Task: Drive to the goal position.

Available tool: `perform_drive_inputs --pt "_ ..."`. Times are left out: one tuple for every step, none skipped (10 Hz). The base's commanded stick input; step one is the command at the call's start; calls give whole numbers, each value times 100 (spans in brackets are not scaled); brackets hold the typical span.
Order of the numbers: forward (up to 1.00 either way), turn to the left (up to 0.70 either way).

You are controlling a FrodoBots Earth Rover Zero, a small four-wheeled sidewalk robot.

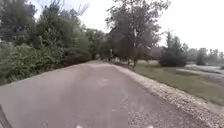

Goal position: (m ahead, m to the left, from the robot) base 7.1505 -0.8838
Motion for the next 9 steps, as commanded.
perform_drive_inputs --pt "70 0" --pt "70 0" --pt "70 0" --pt "70 0" --pt "70 0" --pt "70 0" --pt "70 0" --pt "70 0" --pt "70 0"
